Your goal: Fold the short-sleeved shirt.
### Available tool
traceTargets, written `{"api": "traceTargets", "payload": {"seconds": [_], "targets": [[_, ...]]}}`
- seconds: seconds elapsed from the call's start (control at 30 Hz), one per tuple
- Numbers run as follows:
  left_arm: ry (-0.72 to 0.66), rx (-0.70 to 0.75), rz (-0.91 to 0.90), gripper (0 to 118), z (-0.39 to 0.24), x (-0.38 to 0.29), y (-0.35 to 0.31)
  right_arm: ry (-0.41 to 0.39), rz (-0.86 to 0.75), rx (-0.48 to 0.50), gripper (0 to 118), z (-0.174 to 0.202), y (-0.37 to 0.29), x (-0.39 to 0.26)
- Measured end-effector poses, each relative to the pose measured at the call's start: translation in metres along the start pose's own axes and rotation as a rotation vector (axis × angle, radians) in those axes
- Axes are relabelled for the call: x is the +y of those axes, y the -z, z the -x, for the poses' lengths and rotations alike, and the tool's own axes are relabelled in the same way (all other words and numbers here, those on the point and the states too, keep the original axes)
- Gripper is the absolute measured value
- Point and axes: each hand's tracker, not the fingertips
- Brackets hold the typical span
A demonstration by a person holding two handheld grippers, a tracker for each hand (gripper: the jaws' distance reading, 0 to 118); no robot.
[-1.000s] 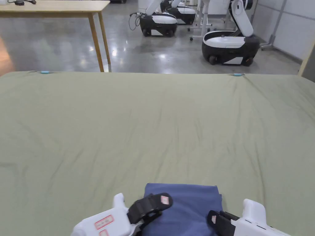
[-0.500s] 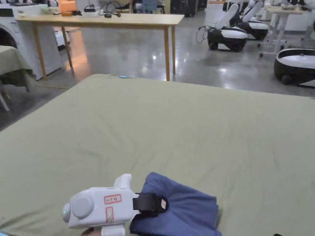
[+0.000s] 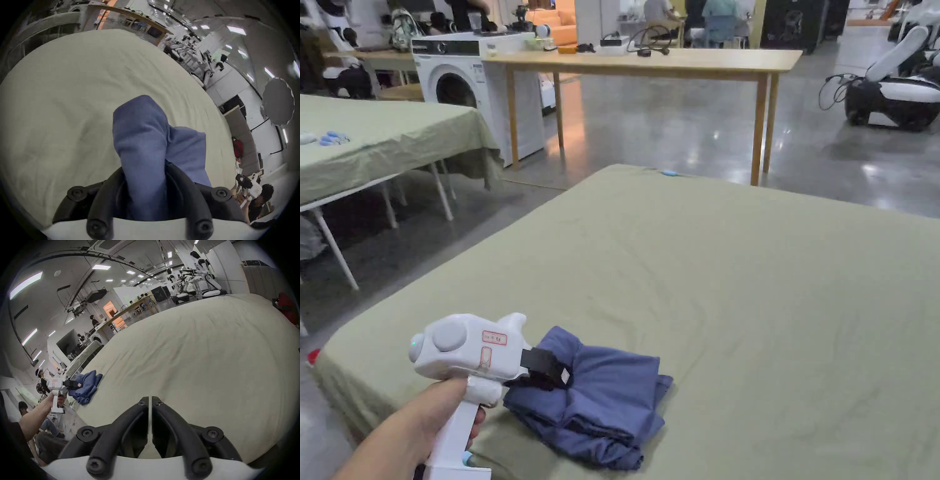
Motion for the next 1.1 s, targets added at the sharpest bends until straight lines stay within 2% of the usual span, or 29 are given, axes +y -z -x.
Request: {"api": "traceTargets", "payload": {"seconds": [0.13, 0.2, 0.3, 0.33, 0.37, 0.43, 0.47, 0.53, 0.57, 0.7, 0.77, 0.8, 0.9, 1.03, 1.1], "targets": [[0.020, -0.021, -0.056, 107, -0.011, -0.004, -0.024, -0.018, 0.006, 0.004, 5, 0.000, -0.004, 0.005], [0.039, 0.012, -0.162, 108, -0.019, -0.001, -0.054, -0.023, -0.004, 0.005, 5, 0.001, -0.010, 0.008], [0.148, 0.235, -0.248, 106, -0.045, 0.002, -0.084, -0.038, -0.021, 0.011, 5, -0.002, -0.021, 0.014], [0.198, 0.297, -0.277, 99, -0.062, 0.001, -0.088, -0.046, -0.027, 0.010, 5, -0.010, -0.023, 0.017], [0.255, 0.341, -0.325, 75, -0.088, -0.001, -0.091, -0.056, -0.042, 0.000, 5, -0.014, -0.026, 0.022], [0.356, 0.301, -0.430, 12, -0.152, -0.014, -0.089, -0.084, -0.071, -0.023, 5, -0.015, -0.031, 0.037], [0.413, 0.290, -0.486, 5, -0.190, -0.020, -0.082, -0.117, -0.100, -0.051, 5, -0.016, -0.034, 0.049], [0.506, 0.339, -0.557, 5, -0.258, -0.039, -0.063, -0.200, -0.168, -0.126, 5, -0.006, -0.040, 0.077], [0.571, 0.360, -0.594, 5, -0.293, -0.050, -0.052, -0.229, -0.207, -0.195, 5, 0.002, -0.045, 0.092], [0.627, 0.166, -0.637, 5, -0.392, -0.079, -0.014, -0.319, -0.386, -0.259, 5, 0.026, -0.069, 0.146], [0.668, 0.151, -0.654, 5, -0.435, -0.081, -0.001, -0.331, -0.437, -0.267, 6, 0.032, -0.080, 0.167], [0.660, 0.174, -0.656, 5, -0.447, -0.079, 0.002, -0.336, -0.462, -0.275, 6, 0.035, -0.084, 0.174], [0.704, 0.163, -0.688, 5, -0.483, -0.078, -0.001, -0.416, -0.514, -0.353, 7, 0.041, -0.097, 0.190], [0.754, 0.166, -0.725, 8, -0.503, -0.078, -0.014, -0.417, -0.526, -0.356, 8, 0.033, -0.111, 0.199], [0.748, 0.149, -0.744, 16, -0.506, -0.077, -0.019, -0.421, -0.527, -0.363, 10, 0.029, -0.115, 0.199]]}}
